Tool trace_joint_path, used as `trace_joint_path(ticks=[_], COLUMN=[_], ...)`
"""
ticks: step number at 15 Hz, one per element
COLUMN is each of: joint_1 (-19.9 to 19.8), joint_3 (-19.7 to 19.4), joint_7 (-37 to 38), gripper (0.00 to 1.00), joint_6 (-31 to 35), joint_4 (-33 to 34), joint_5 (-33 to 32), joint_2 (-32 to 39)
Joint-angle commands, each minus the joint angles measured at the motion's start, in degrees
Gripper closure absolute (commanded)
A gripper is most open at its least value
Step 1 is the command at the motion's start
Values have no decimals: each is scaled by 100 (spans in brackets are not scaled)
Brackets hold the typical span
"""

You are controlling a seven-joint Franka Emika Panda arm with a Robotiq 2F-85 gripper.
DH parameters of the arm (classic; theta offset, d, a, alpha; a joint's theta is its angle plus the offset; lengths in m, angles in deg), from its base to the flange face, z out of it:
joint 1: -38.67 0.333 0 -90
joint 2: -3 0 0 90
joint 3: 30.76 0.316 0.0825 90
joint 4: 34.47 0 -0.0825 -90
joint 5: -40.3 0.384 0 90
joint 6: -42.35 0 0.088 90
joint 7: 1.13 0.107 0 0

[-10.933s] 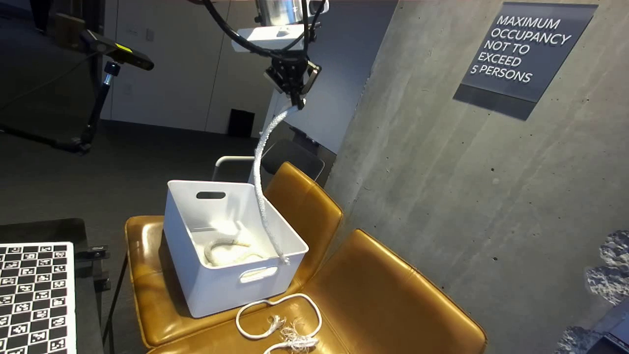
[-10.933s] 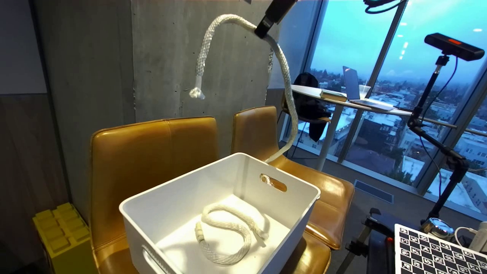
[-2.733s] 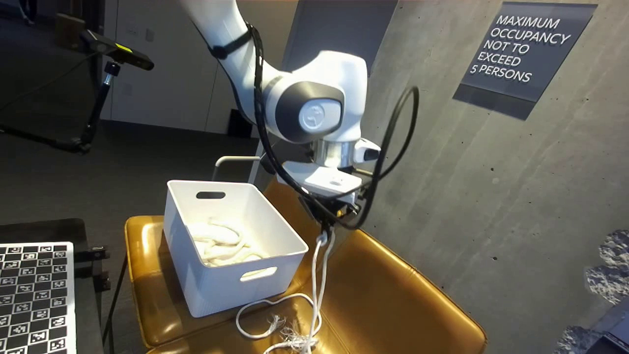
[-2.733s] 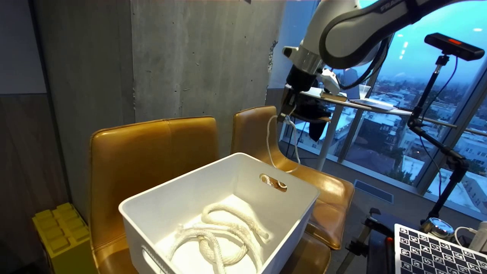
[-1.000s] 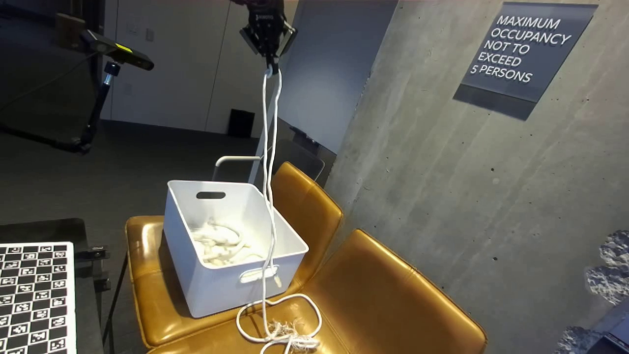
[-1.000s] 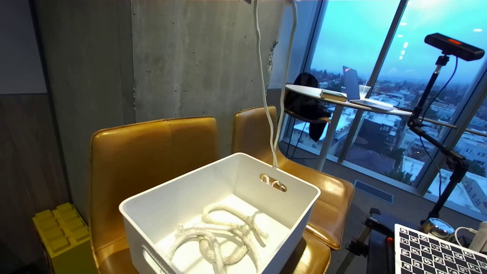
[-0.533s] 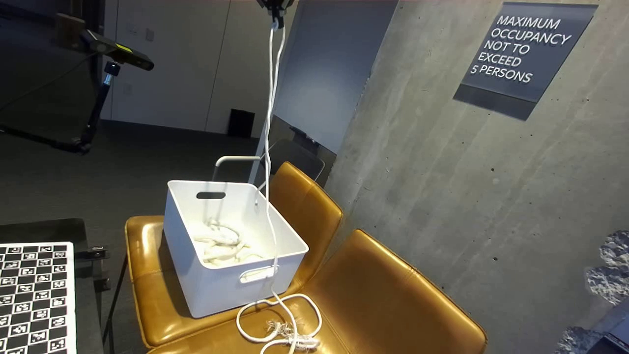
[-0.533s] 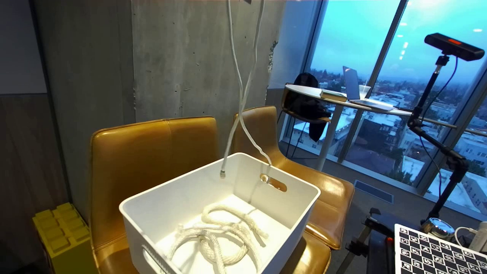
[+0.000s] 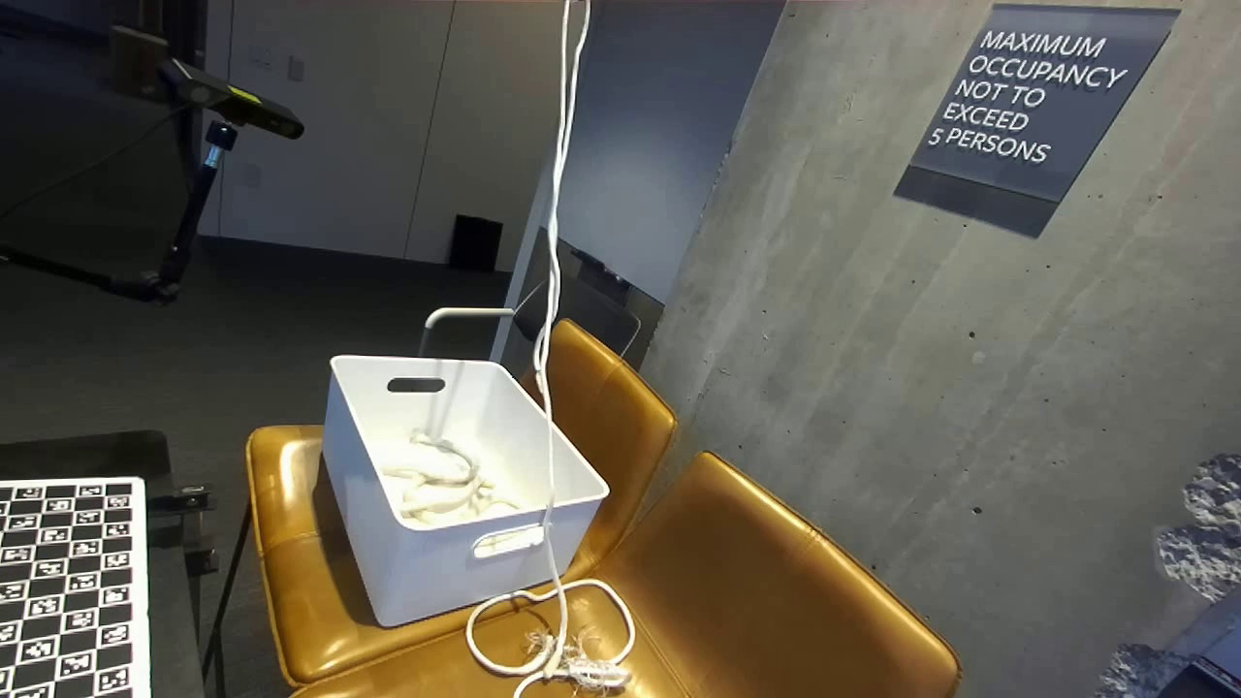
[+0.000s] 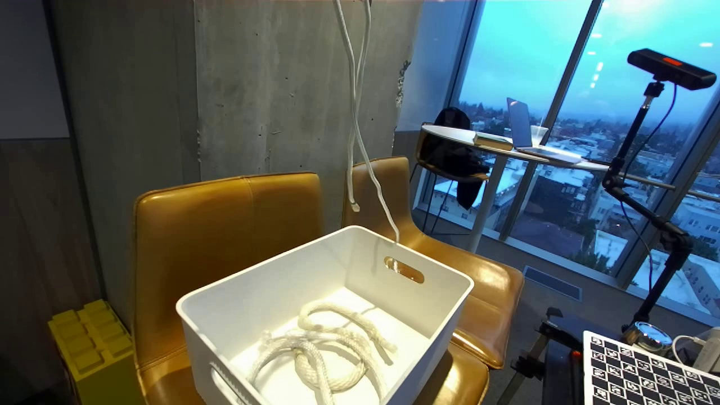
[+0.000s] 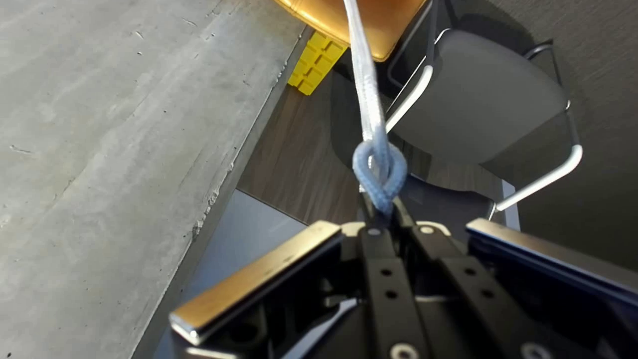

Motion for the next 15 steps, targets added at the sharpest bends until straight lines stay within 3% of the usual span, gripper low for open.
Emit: trace_joint_path(ticks=[1, 6, 9, 10, 15], joint_1=[214, 504, 605, 426, -104], joint_3=[-13, -2, -167, 19, 162], joint_7=[-13, -62, -109, -73, -267], gripper=[99, 99, 99, 99, 99], joint_6=[-628, -1329, -1344, -1216, -757], joint_4=[1391, 2699, 2784, 2489, 1576], joint_5=[-269, -463, -161, -103, 828], joint_2=[661, 1165, 1345, 1308, 1535])
